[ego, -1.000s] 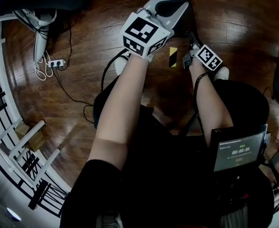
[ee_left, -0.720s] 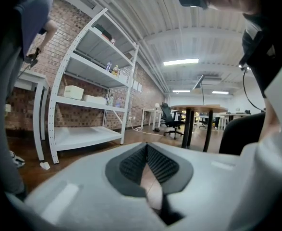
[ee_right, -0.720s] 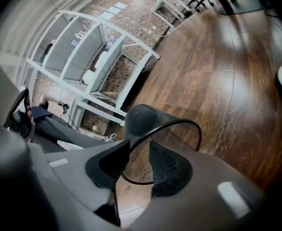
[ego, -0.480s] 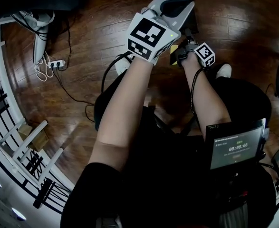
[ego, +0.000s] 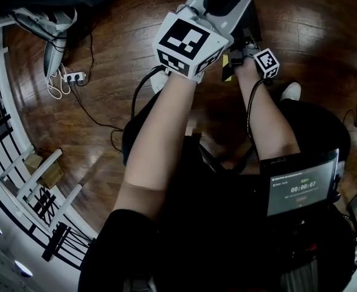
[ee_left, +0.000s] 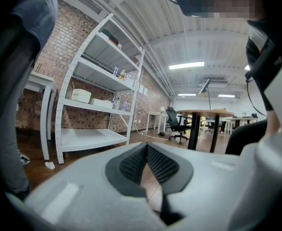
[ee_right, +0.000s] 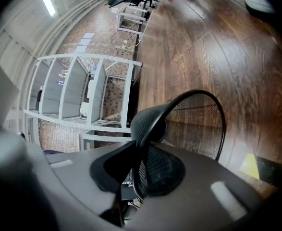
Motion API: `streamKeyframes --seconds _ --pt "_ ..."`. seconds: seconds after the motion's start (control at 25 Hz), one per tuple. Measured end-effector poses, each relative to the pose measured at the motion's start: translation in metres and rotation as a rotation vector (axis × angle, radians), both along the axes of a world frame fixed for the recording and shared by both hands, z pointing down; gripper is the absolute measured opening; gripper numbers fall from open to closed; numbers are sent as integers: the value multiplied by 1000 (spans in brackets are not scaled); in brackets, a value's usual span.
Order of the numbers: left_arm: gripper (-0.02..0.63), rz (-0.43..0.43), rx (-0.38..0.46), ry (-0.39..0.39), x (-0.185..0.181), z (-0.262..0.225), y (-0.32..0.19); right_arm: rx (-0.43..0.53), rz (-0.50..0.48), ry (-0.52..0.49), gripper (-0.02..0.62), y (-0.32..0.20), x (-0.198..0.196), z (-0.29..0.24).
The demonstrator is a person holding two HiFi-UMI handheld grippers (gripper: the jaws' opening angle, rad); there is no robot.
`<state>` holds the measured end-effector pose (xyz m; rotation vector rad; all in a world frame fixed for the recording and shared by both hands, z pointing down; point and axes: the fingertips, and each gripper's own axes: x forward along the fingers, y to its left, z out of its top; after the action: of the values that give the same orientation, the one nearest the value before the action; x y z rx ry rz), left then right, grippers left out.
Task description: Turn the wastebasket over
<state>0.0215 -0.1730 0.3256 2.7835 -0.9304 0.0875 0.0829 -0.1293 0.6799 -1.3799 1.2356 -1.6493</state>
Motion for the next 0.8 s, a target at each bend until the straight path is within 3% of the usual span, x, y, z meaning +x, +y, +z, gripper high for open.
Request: streamKeyframes --seconds 0.2,0.48,0.64,0.8 --pt "2 -9 12 2 -5 -7 -5 29 -37 12 23 -7 3 -6" --pt "2 -42 12 19 -19 -7 -12 61 -163 121 14 -29 4 -30" --pt "2 -46 19 16 -25 -6 -15 102 -333 257 17 -48 10 -45" --pt "2 -58 24 26 -30 -10 -15 161 -557 477 15 -61 30 -64"
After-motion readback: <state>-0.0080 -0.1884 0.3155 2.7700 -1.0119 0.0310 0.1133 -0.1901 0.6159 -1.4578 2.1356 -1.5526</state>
